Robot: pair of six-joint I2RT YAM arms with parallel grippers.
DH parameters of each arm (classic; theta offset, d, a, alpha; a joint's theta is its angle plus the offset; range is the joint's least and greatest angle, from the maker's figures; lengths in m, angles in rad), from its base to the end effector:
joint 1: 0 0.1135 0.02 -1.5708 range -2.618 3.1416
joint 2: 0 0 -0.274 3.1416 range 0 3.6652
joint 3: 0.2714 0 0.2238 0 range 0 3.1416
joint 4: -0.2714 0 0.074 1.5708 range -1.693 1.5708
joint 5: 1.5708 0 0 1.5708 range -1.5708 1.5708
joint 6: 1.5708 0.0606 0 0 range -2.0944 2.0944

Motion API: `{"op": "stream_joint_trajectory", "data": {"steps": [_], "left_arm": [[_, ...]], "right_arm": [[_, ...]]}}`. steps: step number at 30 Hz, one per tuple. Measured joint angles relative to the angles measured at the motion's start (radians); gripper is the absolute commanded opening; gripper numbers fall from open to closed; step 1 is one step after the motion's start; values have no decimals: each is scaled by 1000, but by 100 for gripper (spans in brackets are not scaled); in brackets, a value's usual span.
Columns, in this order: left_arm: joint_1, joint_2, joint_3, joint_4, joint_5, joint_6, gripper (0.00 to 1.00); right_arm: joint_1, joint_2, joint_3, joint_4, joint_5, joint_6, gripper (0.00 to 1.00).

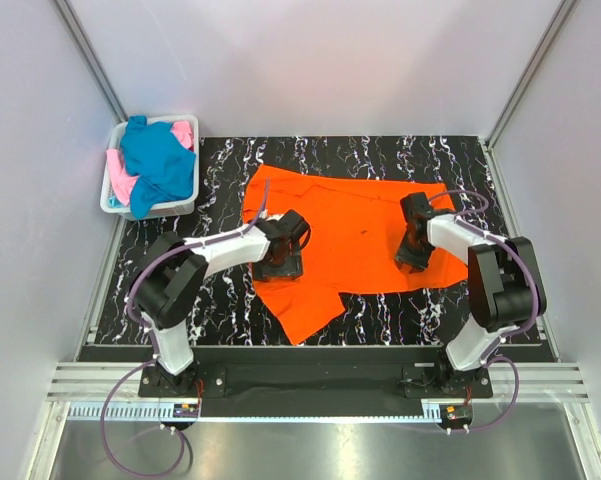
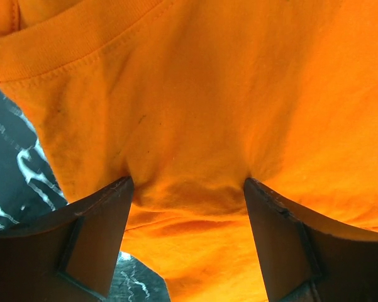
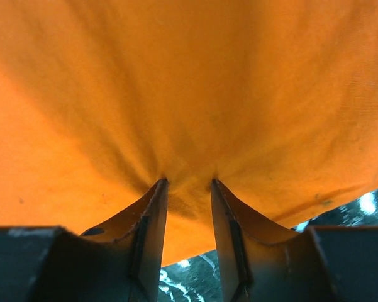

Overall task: Fold and stack the t-shirts
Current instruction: Flatten the tshirt out

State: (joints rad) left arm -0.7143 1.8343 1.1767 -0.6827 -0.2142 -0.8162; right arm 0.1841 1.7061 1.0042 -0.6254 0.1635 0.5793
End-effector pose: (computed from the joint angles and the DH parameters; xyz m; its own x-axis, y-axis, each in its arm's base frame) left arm 0.2571 -0.2059 0.1641 -0.9435 -0.1242 -0.3073 -0.1225 0.9922 -0.0247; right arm 0.2895 0.0439 0.1618 -0.8762 0.3863 -0.2882 0.4035 0.9150 -0.0002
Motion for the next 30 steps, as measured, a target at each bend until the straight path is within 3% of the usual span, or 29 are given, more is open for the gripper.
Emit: {"op": "stream_joint_trajectory", "data": {"steps": [8, 10, 11, 15, 24, 30], "left_arm": [[-11, -136, -171, 16, -6, -47, 78], [-18, -171, -208, 8, -8, -68, 78], [-22, -187, -226, 5, -10, -77, 78], [-29, -246, -286, -23, -15, -129, 78], [-32, -288, -309, -162, -67, -194, 78], [-32, -297, -291, -240, -102, -177, 80]], "right_arm": [[140, -128, -137, 29, -18, 103, 39], [154, -158, -167, 28, -18, 131, 36], [158, -177, -187, 29, -18, 147, 29], [171, -257, -256, 7, -14, 203, 30], [192, -335, -288, -140, 32, 308, 25], [196, -383, -275, -228, 84, 324, 29]]}}
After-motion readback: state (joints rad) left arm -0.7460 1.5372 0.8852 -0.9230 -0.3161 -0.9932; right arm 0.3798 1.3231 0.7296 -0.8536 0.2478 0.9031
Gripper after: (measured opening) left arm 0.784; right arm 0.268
